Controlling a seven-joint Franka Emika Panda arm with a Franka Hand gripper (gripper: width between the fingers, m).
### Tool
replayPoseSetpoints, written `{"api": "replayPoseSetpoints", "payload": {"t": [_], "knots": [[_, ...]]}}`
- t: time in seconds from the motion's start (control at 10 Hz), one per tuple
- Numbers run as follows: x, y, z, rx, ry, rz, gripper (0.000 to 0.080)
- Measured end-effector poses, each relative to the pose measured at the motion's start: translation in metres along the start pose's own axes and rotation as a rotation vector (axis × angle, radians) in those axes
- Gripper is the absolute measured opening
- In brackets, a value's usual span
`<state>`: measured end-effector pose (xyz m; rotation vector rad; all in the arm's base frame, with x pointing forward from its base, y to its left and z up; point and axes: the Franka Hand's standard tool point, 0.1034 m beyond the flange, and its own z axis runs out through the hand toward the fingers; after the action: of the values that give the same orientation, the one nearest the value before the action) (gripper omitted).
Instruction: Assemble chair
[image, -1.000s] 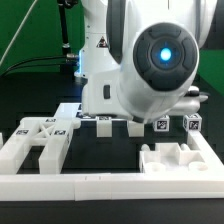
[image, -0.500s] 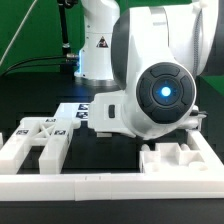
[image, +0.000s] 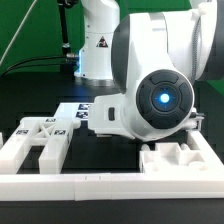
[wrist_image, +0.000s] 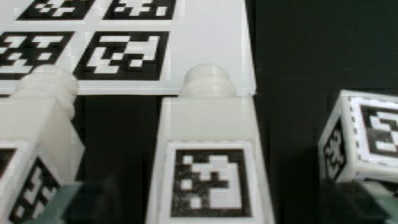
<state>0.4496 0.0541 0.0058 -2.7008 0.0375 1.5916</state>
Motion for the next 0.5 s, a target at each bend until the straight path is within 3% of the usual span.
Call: {"api": "replayPoseSetpoints", "payload": {"t": [0.2,0.5], "knots": [[-0.0001,0.0,0.0001,0.0,0.0,0.0,0.0283],[-0.0001,0.0,0.0,0.0,0.0,0.0,0.0284]]}}
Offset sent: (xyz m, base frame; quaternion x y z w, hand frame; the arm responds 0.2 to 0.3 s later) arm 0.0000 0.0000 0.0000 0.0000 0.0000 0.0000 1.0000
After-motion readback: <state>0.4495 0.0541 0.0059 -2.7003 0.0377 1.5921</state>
